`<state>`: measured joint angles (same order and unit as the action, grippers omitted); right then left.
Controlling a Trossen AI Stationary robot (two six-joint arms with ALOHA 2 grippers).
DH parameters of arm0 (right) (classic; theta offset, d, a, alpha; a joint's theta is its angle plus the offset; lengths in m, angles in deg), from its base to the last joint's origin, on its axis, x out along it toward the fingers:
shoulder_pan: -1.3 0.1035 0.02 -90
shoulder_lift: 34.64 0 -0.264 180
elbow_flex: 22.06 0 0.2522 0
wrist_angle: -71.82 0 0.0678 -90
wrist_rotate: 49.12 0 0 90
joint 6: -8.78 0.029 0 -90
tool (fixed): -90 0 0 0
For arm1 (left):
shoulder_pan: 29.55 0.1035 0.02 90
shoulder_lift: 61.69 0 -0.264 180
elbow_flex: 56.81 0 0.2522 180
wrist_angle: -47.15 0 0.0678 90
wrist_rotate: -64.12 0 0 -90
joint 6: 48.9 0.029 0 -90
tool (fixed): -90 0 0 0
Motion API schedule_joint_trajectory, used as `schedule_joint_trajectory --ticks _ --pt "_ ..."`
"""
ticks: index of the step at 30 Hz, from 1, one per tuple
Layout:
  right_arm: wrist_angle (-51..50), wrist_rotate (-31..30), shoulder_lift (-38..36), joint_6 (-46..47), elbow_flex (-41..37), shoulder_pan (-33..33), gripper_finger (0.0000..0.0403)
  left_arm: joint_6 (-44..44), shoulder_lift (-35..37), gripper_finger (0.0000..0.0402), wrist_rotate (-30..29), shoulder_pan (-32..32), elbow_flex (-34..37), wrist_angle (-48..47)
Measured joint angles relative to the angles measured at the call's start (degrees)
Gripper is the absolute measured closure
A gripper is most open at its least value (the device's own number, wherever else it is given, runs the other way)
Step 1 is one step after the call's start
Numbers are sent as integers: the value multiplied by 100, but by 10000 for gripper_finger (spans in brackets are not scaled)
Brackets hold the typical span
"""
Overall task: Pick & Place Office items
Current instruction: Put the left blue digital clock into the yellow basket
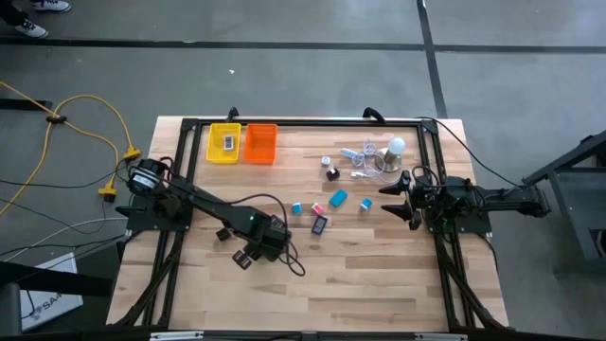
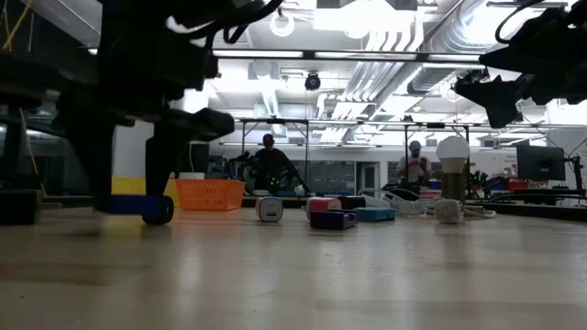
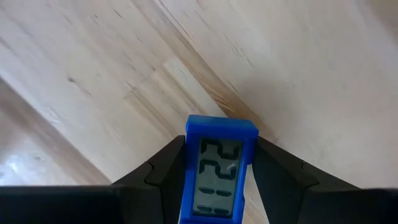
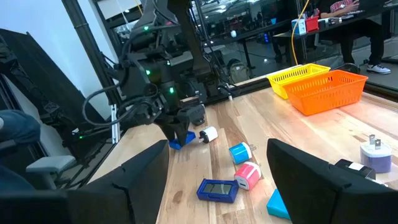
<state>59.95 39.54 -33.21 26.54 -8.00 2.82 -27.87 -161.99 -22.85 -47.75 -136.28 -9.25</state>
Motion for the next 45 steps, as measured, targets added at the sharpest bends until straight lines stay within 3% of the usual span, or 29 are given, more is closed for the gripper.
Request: schedule_joint_trajectory --ticks 9,18,32,45 --pt "0 0 2 0 0 -1 144 -546 0 246 -14 133 -719 -812" --pt "0 0 0 0 0 0 144 -1350 316 246 -26 723 -779 -790" --pt "0 0 2 2 0 -1 144 -2559 831 246 -10 2517 -779 -988" --pt "0 0 0 2 2 -2 144 -2543 879 246 -14 4649 -777 -1078"
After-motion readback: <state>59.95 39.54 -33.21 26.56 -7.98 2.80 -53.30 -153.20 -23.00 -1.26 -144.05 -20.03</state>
